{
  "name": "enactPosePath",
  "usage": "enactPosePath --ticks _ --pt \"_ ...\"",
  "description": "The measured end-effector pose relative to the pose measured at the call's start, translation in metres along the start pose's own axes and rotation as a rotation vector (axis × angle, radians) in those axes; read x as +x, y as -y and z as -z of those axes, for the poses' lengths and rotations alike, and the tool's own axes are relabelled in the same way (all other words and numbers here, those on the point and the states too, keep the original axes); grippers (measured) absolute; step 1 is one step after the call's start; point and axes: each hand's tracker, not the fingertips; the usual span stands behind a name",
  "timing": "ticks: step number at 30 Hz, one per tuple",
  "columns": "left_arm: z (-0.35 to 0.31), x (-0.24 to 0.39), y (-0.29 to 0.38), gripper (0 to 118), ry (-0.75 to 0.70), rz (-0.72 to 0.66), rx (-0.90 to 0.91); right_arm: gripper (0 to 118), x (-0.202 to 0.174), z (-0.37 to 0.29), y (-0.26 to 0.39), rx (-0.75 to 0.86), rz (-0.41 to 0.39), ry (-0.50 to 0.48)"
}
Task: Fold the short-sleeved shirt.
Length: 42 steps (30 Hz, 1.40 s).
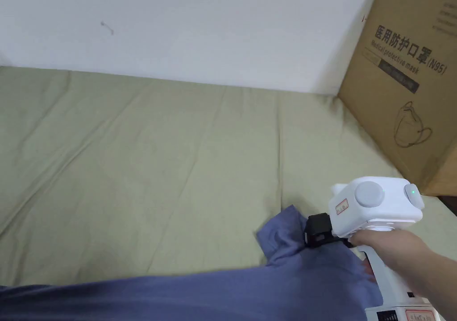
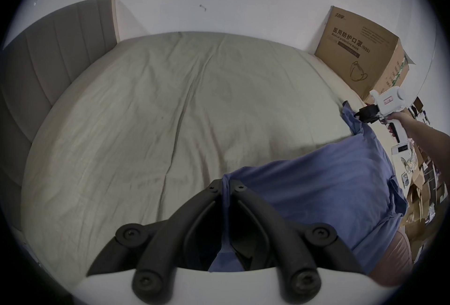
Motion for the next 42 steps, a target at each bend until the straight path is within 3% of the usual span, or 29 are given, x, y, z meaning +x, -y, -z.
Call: enactPosePath --ticks 1,2,5,12,17,23,27,31,35,37,42 --pt "0.001 -0.001 0.000 4 -0.001 -0.001 -0.002 18 0.000 -0.006 0.001 0.027 -0.011 0.009" --pt "0.000 -0.001 0.001 4 0.000 0.000 -0.001 0 0.001 -0.014 0.005 0.060 -0.025 -0.008" --pt "-0.005 -0.001 0.000 4 0.004 -0.013 0.002 0 0.003 -0.040 0.017 0.139 0.025 -0.052" --pt "-0.019 0.001 -0.036 4 0.030 -0.047 0.104 0 0.040 -0.112 0.027 0.346 0.247 -0.125" --pt "-0.020 0.012 -0.083 4 0.038 -0.001 0.182 0 0.039 -0.169 0.017 0.491 0.251 -0.059" --pt "-0.022 0.010 -0.107 4 0.074 -0.025 0.207 0 0.043 -0.200 0.024 0.544 0.283 -0.080" --pt "-0.028 0.010 -0.079 4 0.106 0.016 0.172 0 0.041 -0.202 0.090 0.539 0.262 -0.051" --pt "-0.038 0.002 -0.028 4 0.142 0.046 0.110 0 0.051 -0.204 0.202 0.459 0.340 -0.148" --pt "-0.057 -0.002 0.024 4 0.186 0.136 0.052 0 0.056 -0.206 0.308 0.396 0.344 -0.176" --pt "-0.062 -0.003 0.046 4 0.195 0.163 0.041 0 0.050 -0.200 0.338 0.352 0.329 -0.146" --pt "-0.053 -0.011 0.077 5 0.201 0.145 -0.015 0 0.058 -0.160 0.360 0.306 0.398 -0.148"
